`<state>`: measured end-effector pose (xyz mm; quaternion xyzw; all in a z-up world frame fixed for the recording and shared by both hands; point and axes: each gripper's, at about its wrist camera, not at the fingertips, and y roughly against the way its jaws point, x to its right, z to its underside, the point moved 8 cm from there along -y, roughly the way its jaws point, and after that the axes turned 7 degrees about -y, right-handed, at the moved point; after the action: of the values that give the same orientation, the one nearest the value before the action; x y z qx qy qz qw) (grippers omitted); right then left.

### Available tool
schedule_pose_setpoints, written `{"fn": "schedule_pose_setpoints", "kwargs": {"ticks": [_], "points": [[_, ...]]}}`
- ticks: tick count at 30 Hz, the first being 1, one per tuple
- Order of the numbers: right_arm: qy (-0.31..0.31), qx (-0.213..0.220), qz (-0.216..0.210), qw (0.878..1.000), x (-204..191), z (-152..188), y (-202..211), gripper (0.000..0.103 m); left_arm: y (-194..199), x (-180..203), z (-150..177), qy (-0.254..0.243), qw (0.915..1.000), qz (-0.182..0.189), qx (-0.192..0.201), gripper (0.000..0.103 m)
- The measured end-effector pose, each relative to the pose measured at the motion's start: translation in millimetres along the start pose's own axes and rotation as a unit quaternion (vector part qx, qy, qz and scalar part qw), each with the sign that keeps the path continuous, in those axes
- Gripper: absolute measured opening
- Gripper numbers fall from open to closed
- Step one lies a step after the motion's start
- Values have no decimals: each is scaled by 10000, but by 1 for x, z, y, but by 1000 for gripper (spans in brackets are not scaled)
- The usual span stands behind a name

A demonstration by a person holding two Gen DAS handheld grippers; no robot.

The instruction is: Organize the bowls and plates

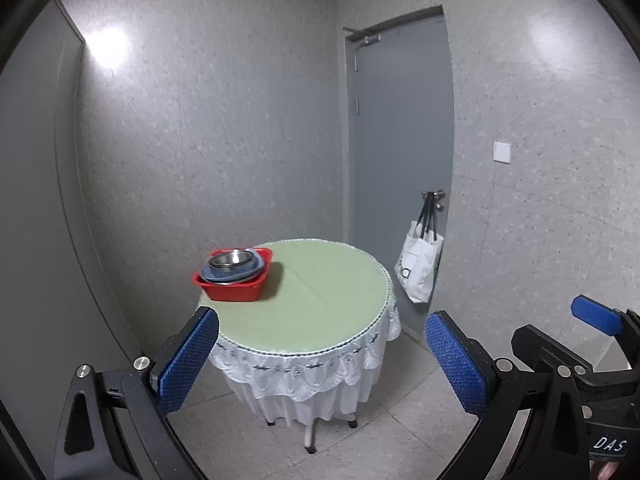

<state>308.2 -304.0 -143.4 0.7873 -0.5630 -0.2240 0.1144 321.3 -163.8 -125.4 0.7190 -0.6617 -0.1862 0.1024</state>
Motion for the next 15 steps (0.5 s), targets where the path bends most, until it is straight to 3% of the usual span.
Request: {"fn": "schedule_pose_setpoints", "kwargs": {"ticks": [6, 15], "points": [[-40, 111, 50, 9999, -26, 22, 48, 103, 80, -19, 38, -81, 9997, -61, 230, 102], [45, 371, 228, 9990, -52, 47, 112, 103, 166, -31, 77, -58, 9990, 26, 445, 102]]}}
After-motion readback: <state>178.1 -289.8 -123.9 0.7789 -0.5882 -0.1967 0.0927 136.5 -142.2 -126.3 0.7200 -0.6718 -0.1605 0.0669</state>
